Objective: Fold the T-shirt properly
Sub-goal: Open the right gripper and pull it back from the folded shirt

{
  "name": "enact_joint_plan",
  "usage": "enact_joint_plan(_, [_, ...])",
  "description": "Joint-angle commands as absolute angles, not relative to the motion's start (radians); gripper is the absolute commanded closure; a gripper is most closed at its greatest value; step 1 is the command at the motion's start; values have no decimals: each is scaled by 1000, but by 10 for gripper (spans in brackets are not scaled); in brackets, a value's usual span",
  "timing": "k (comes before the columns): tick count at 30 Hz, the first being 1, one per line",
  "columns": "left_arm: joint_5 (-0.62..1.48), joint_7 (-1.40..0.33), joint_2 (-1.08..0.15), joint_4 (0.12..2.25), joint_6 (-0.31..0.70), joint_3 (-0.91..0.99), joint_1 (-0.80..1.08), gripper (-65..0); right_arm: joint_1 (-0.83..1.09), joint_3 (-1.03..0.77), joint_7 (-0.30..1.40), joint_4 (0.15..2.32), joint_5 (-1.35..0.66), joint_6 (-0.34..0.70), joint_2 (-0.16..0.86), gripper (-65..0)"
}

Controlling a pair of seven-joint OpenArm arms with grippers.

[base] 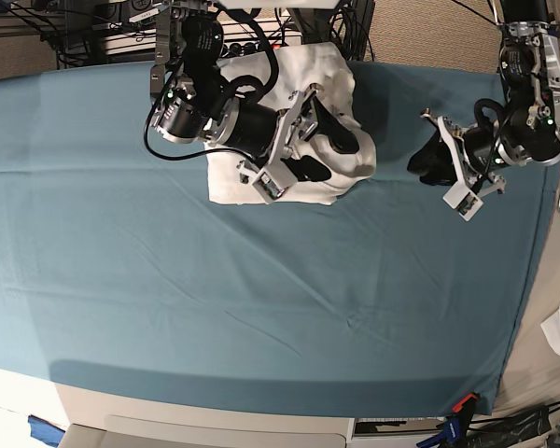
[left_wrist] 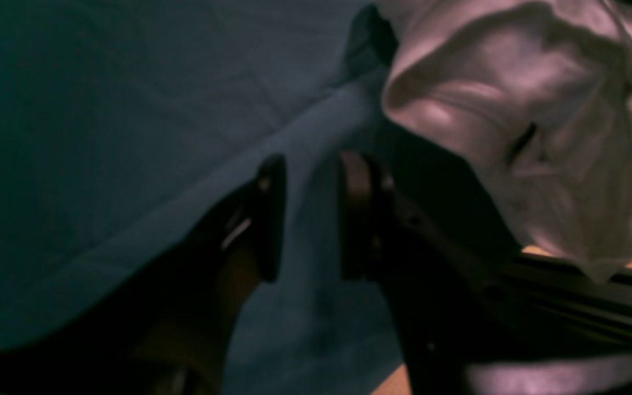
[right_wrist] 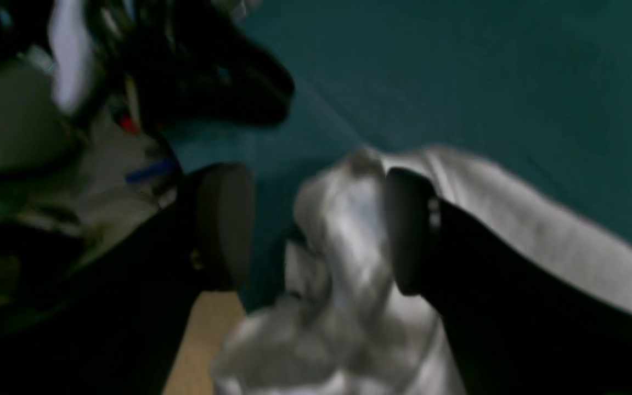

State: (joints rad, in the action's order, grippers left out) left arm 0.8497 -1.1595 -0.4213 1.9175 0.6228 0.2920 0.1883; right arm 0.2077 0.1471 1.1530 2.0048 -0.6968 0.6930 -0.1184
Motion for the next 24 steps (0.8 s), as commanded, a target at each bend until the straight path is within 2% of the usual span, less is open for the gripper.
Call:
enact_joint_plan(1, [865, -1143, -432, 1933, 626, 299, 182, -179, 196, 152, 1114, 2024, -752, 698, -125, -378])
enact_joint_plan(4, [868, -1144, -433, 1933, 626, 299, 189, -180, 185, 150, 1111, 2043, -765, 698, -125, -378])
enact_joint_plan(7, [892, -1145, -433, 1933, 625, 299, 201, -179, 183, 135, 1114, 2087, -689, 698, -125, -377])
enact_joint_plan(12, [1071, -1172, -432, 1933, 638, 299, 239, -179, 184, 49, 1118, 2165, -553, 698, -121, -376])
enact_joint_plan(17, [1300, -1248, -429, 1933, 698, 299, 268, -179, 198, -97, 1117, 2186, -605, 698, -117, -374])
enact_joint_plan(18, [1347, -1267, -426, 1933, 698, 299, 272, -179, 204, -123, 1122, 2186, -637, 698, -113, -367])
enact_joint_plan(21, [1474, -1321, -407, 1933, 698, 297, 278, -179, 223, -183, 1174, 2186, -757, 698, -83, -278])
enact_joint_plan(24, [1484, -1351, -381, 1933, 698, 297, 280, -179, 254, -219, 1210, 2186, -862, 698, -61, -227])
